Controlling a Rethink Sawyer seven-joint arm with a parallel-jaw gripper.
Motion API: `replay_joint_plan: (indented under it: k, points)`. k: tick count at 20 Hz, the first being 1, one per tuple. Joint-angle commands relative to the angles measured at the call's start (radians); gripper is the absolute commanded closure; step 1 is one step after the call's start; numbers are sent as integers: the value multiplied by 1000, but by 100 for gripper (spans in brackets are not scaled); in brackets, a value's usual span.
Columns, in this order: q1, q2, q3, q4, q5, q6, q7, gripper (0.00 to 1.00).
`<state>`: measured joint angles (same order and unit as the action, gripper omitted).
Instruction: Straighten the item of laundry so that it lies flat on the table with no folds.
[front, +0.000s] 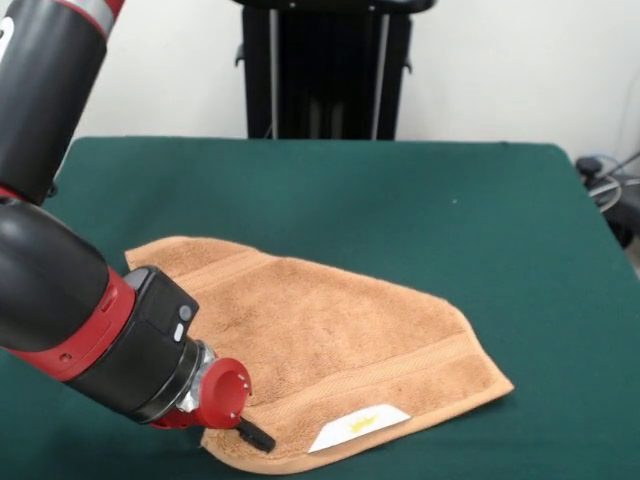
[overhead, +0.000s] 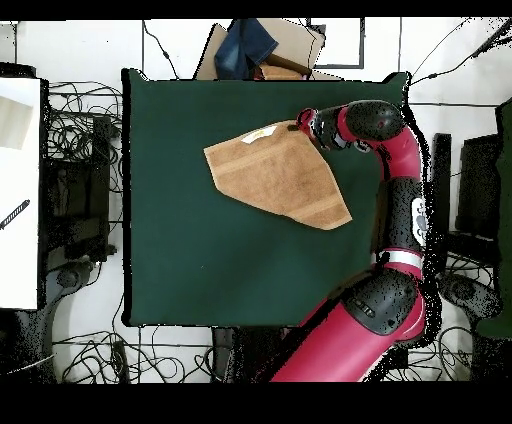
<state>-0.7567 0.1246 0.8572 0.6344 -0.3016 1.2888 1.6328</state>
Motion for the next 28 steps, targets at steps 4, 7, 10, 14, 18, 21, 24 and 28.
replay_joint_plan:
  k: [4,7,10,14,18,21,24,28]
  points:
    - [1,20,-81,36,-60,-114,-156,100]
    - [-9,9,-84,57,-59,-142,-152,100]
    - [-36,-15,-92,112,-82,-298,-154,100]
    - [-42,-59,-137,143,-122,-368,-112,100]
    - [-45,-64,-143,148,-129,-357,-117,100]
    - [-33,-60,-144,124,-132,-344,-116,100]
    - [-31,-64,-148,132,-132,-353,-111,100]
    - [-21,-68,-163,127,-144,-362,-93,100]
